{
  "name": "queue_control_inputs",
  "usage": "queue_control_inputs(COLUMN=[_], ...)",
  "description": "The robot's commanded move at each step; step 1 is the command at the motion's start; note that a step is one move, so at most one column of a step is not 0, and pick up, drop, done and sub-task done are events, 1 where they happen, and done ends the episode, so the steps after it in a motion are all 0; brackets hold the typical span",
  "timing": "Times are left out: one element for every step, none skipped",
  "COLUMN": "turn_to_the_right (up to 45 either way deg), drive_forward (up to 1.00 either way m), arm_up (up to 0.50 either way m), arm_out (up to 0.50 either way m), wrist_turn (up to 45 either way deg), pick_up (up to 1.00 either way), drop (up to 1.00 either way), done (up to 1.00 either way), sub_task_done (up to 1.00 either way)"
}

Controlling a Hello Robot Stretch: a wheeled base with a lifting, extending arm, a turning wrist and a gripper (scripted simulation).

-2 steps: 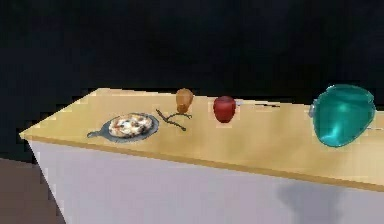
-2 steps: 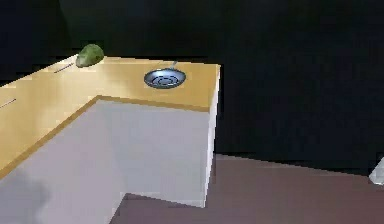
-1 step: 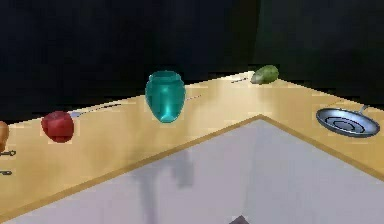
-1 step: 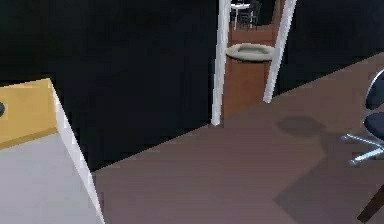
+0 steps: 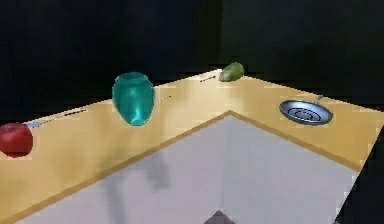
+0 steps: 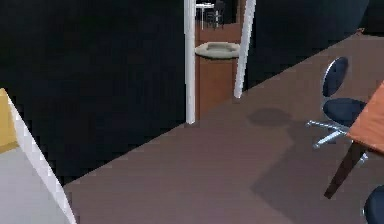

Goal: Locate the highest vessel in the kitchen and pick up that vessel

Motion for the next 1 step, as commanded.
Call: queue_control_inputs(turn_to_the_right=[0.0], drive_forward=[0.35], arm_up=[0.00], arm_out=[0.00], wrist_turn=[0.0], pick_up=[0.00], drop=[0.00], done=[0.00], sub_task_done=[0.00])
